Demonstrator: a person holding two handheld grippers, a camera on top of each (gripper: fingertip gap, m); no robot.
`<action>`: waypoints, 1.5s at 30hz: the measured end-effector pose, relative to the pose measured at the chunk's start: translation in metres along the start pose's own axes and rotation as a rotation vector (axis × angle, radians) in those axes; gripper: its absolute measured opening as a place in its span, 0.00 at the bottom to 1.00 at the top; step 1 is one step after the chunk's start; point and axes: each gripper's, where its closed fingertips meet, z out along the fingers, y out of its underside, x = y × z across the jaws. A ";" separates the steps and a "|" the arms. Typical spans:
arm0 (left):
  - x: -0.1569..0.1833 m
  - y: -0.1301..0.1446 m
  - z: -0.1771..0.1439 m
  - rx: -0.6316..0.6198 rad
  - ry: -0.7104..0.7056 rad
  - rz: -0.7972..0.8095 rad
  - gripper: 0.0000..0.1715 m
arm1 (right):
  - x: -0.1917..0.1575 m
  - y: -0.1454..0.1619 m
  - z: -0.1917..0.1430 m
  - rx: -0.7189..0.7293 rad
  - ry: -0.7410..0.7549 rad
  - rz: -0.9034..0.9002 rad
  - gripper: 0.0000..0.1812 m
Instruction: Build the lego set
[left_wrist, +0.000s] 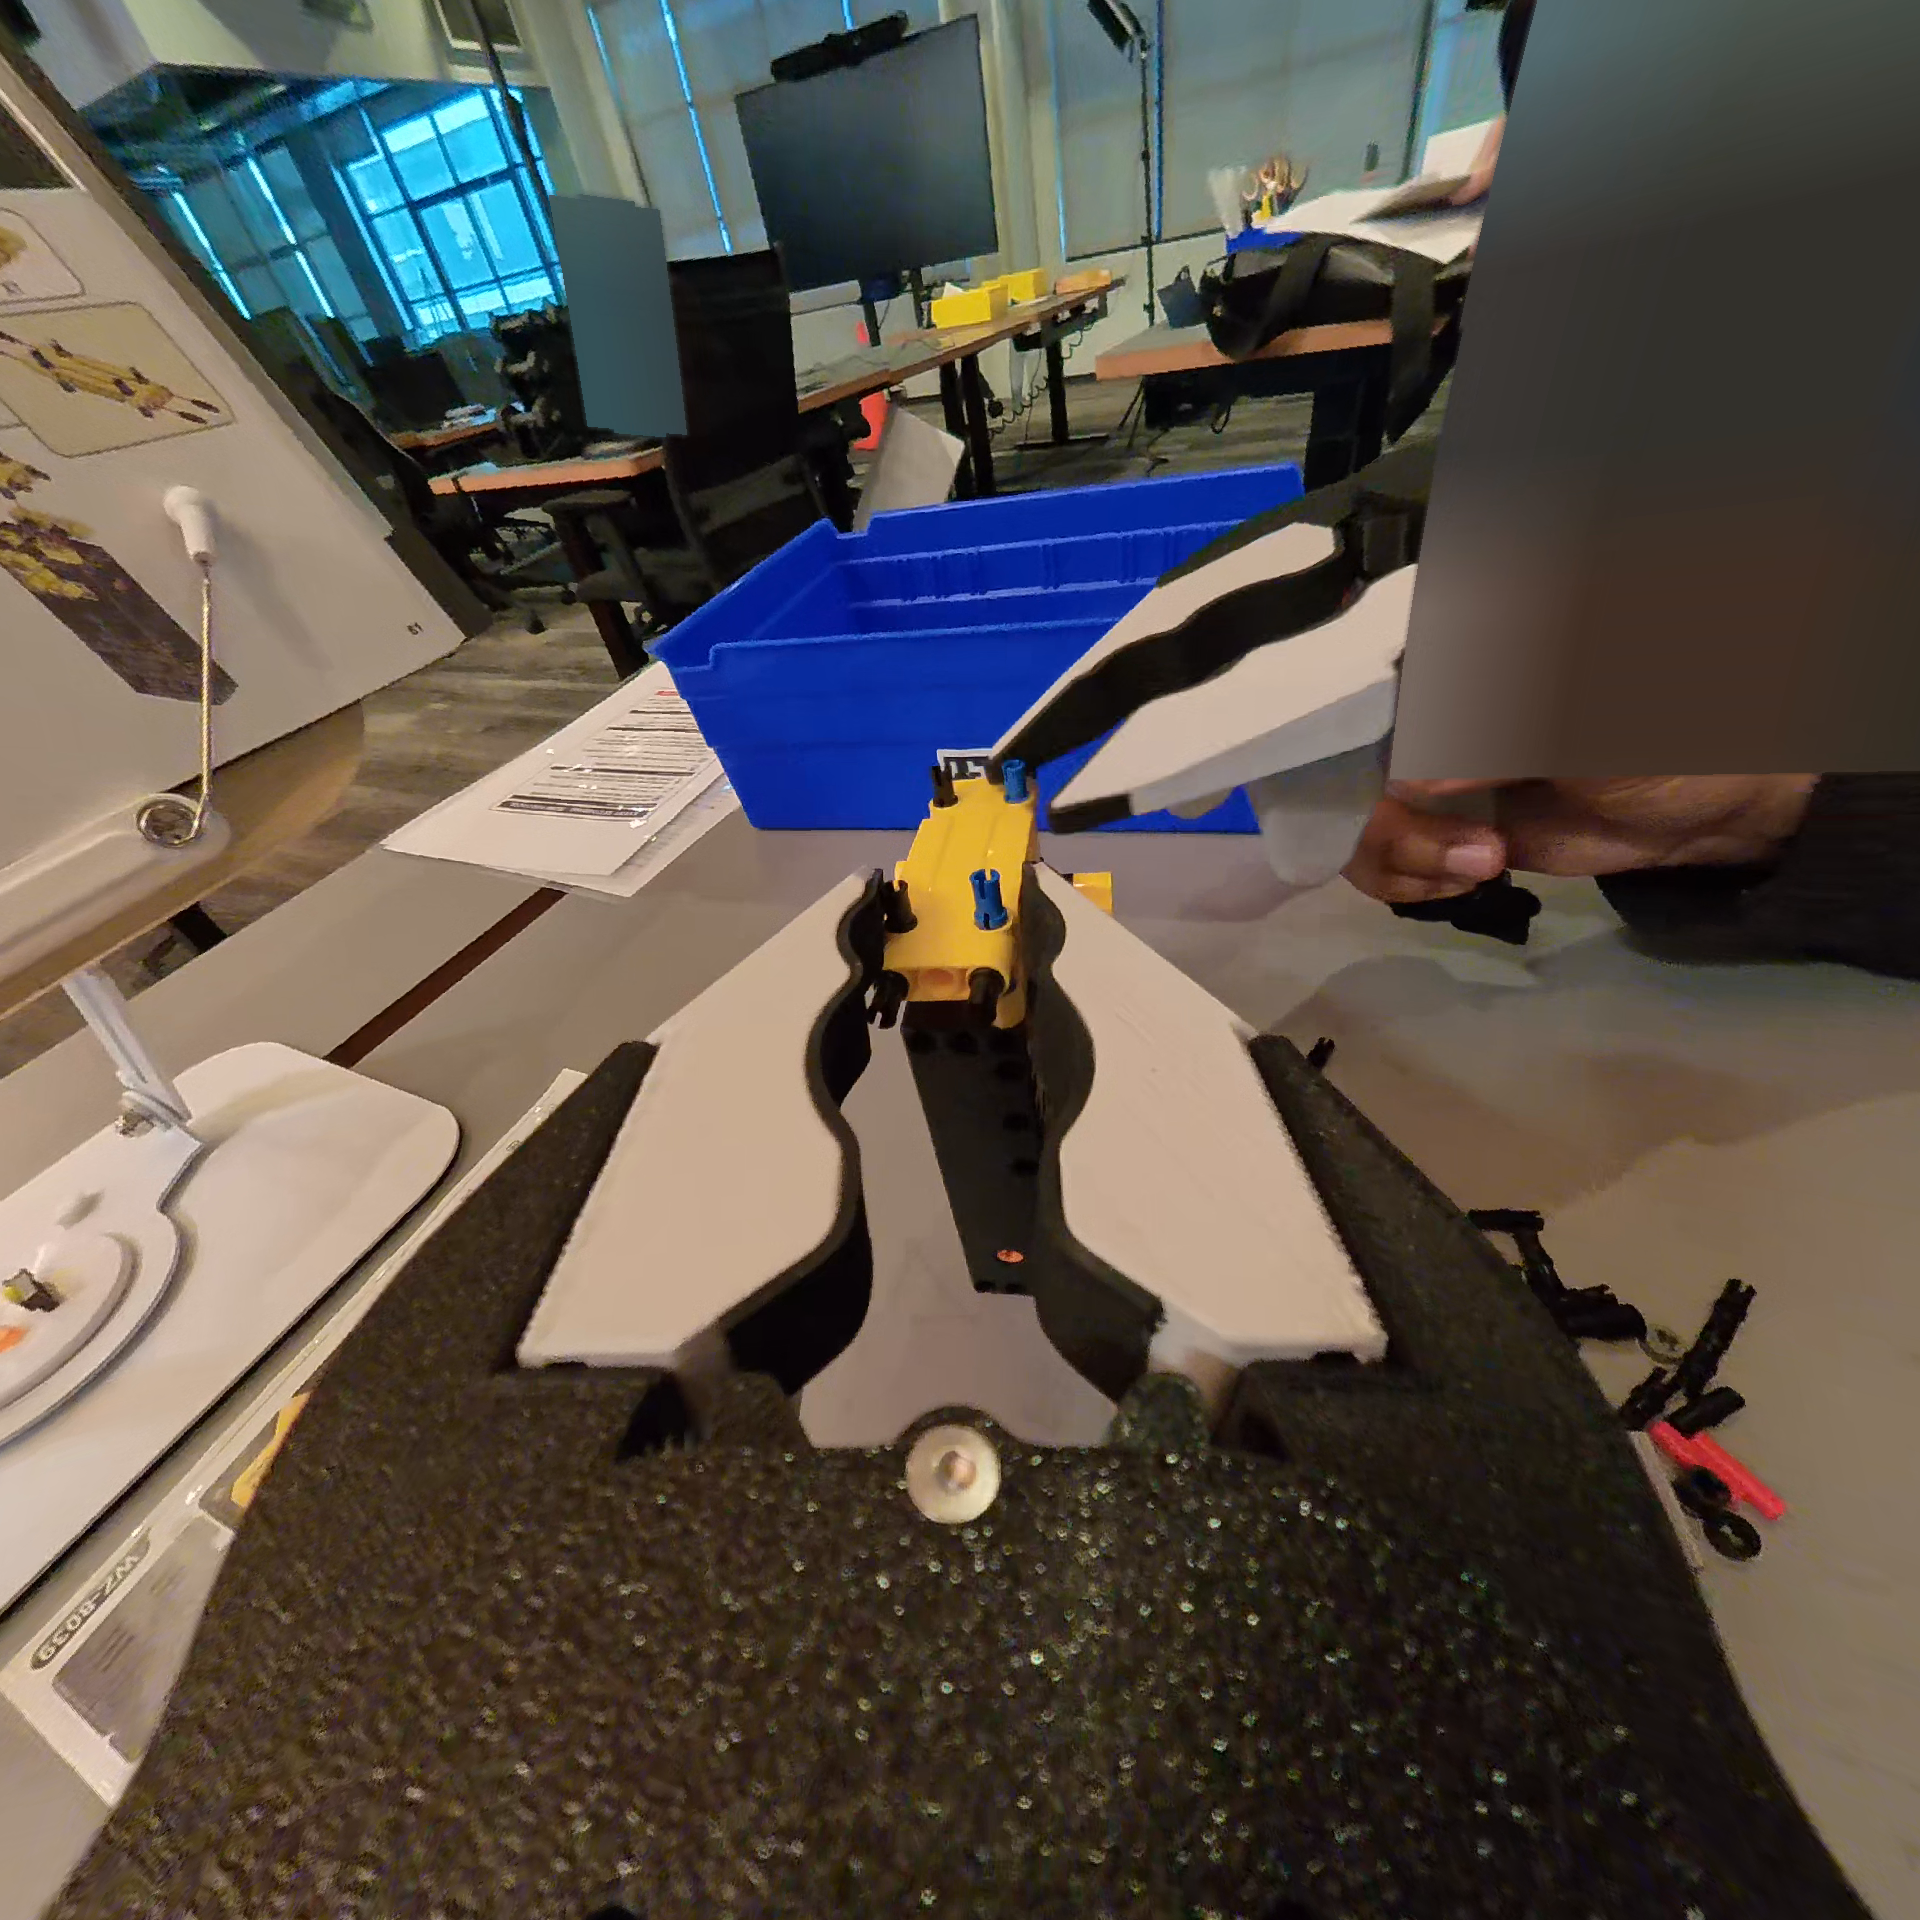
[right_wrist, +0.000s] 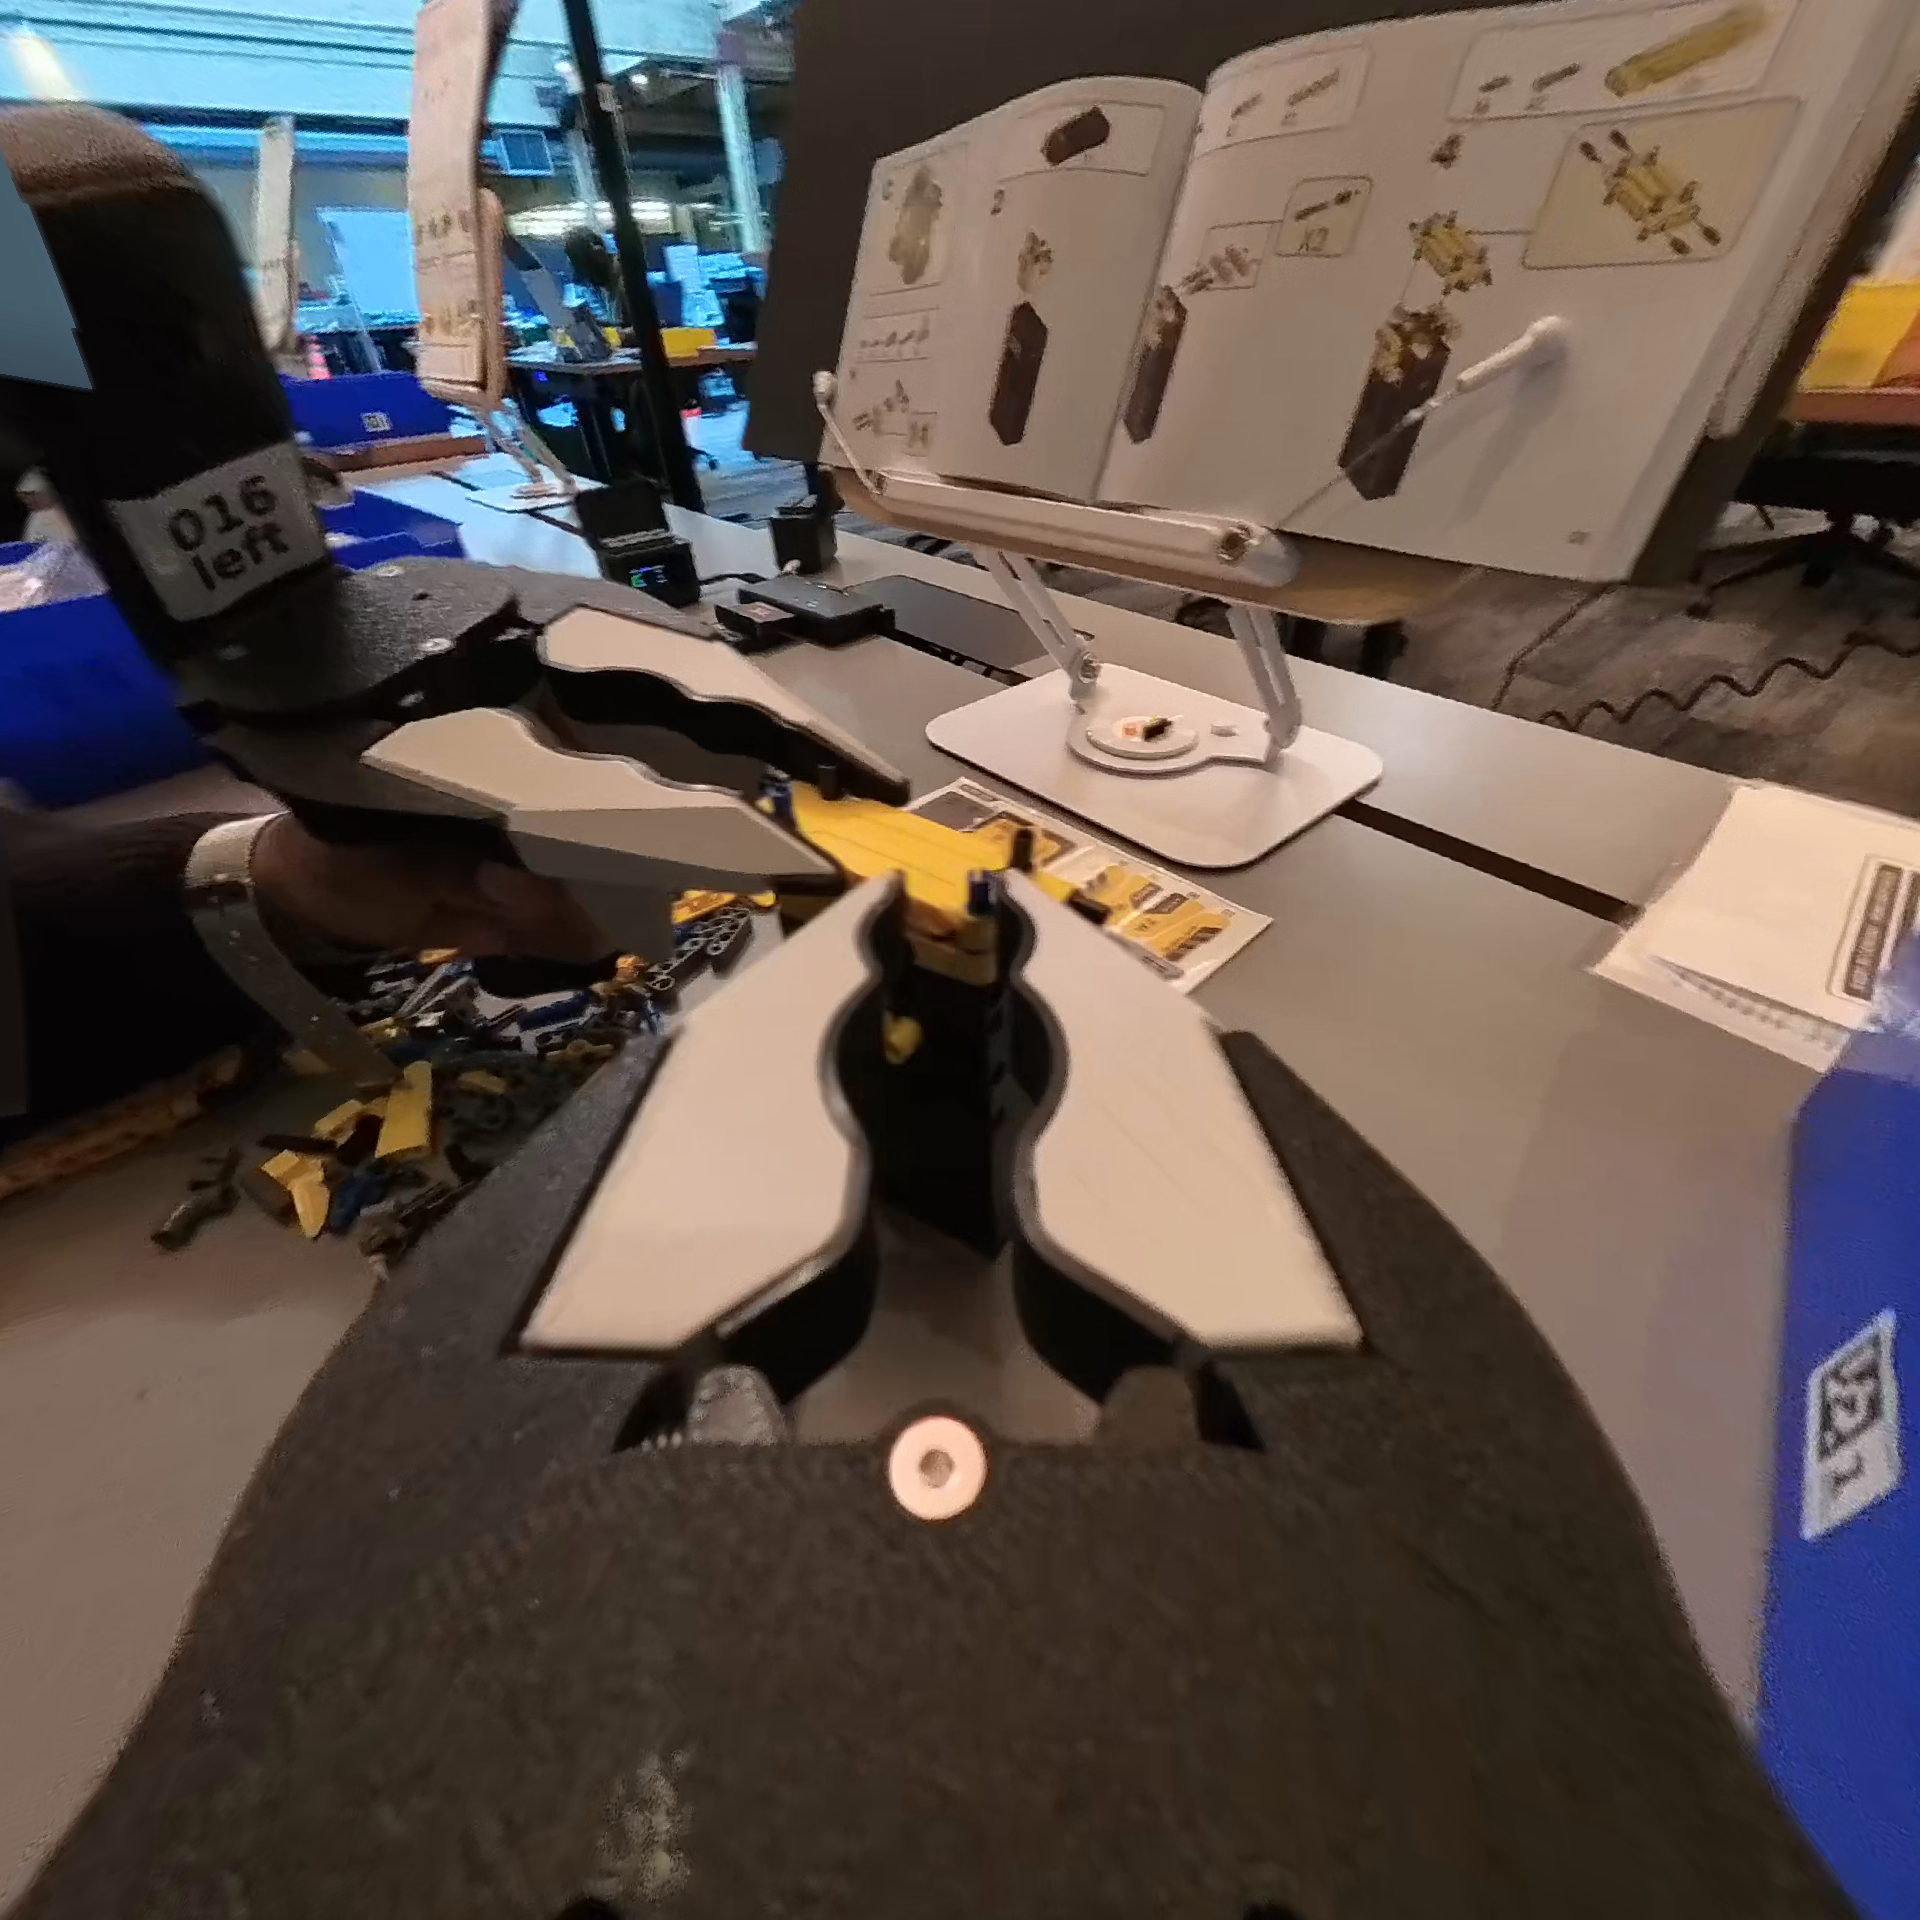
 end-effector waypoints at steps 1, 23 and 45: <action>0.000 0.000 0.000 -0.001 0.000 0.003 0.15 | -0.002 -0.002 0.000 0.009 -0.009 -0.008 0.13; -0.005 0.001 -0.016 0.010 0.135 -0.175 0.24 | -0.025 -0.022 0.011 0.028 -0.035 -0.101 0.21; -0.012 -0.002 -0.024 0.028 0.141 -0.200 0.01 | -0.032 -0.007 0.030 -0.124 -0.034 -0.114 0.02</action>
